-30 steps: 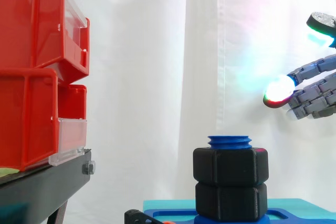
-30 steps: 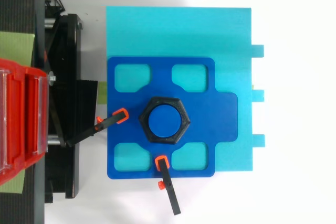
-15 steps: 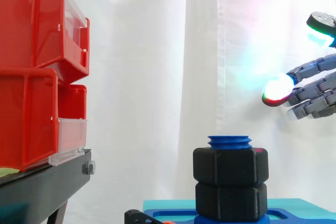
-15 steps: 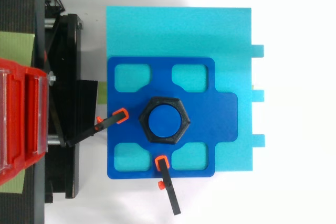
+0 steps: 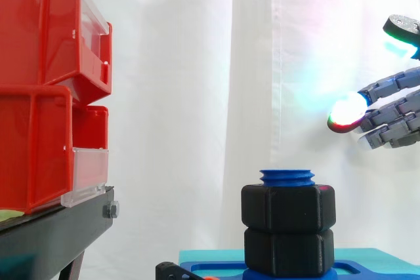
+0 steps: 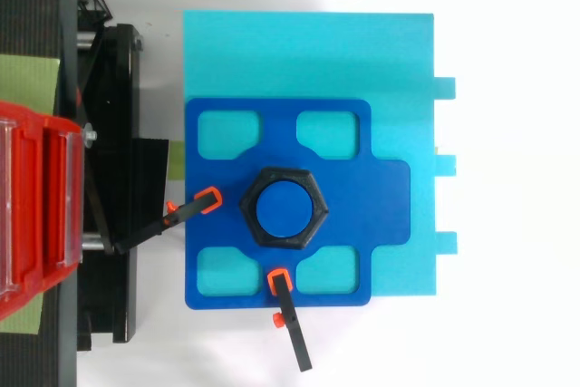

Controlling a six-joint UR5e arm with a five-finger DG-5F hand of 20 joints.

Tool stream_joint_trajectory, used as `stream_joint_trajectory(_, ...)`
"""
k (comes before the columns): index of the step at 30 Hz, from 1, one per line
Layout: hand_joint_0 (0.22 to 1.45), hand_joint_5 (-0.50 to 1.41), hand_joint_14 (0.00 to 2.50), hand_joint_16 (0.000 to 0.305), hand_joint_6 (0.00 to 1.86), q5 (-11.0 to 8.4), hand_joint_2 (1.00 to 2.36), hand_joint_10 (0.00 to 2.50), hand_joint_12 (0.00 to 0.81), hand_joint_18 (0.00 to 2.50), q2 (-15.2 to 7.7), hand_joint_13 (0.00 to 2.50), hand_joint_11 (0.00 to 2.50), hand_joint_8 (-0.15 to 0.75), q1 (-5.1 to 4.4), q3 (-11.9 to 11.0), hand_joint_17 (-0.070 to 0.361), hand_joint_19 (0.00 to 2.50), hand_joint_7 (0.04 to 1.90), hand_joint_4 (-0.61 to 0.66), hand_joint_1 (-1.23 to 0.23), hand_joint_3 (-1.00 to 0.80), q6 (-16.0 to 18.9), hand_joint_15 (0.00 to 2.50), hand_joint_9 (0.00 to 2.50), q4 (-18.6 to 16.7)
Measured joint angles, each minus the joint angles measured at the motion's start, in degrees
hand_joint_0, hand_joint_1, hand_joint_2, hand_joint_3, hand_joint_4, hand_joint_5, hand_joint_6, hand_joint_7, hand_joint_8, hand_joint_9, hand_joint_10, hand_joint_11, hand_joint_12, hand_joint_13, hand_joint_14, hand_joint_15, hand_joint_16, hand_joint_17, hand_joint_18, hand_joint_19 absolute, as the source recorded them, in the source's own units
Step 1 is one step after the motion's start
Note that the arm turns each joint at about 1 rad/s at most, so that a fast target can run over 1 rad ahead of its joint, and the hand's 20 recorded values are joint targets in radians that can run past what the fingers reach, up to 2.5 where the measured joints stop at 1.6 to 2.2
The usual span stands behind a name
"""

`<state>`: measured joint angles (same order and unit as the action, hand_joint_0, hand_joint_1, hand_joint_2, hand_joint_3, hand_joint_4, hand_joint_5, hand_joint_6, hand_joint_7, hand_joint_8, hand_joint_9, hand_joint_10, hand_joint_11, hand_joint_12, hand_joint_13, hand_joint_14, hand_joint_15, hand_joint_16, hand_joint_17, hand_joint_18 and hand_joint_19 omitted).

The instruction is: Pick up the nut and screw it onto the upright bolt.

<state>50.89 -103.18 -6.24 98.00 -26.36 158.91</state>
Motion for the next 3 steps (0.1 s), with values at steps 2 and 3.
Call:
stream_joint_trajectory(2,0.46,-0.25,0.0,0.053,0.5,0.0,1.0,0.0,0.359,0.0,0.0,0.0,0.0,0.206,-0.01,0.0,0.119,0.0,0.65,0.11,-0.39,-0.5,0.0,0.0,0.01,0.0)
stream_joint_trajectory(3,0.46,-0.25,0.0,0.053,0.5,0.0,1.0,0.0,0.358,0.0,0.0,0.0,0.0,0.205,-0.01,0.0,0.118,0.0,0.66,0.11,-0.39,-0.5,0.0,0.0,0.01,0.0)
